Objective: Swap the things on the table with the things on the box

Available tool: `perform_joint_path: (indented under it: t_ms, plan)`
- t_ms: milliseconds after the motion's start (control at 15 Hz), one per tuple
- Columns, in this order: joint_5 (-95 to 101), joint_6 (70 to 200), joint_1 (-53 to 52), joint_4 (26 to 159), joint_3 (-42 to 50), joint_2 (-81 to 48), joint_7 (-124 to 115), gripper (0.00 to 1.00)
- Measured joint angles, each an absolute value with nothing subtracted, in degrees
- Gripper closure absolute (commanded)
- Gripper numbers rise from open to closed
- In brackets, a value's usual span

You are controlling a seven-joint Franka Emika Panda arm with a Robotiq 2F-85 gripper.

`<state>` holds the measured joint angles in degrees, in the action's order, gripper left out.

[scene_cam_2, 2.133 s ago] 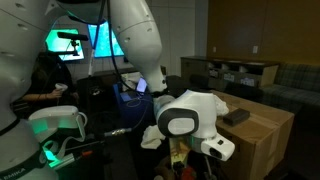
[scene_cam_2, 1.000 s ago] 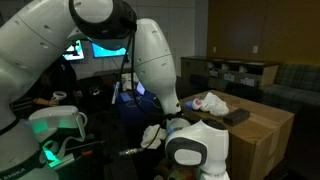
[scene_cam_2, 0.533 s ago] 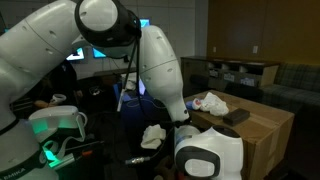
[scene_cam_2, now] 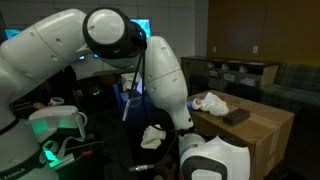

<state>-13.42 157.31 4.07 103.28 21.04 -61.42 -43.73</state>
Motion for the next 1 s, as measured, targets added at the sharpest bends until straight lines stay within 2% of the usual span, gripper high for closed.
perform_joint_path:
  t_ms: [1000]
  plan:
    - [-10.78,155.79,3.54,101.75,22.24,-63.17,-44.59,0.00]
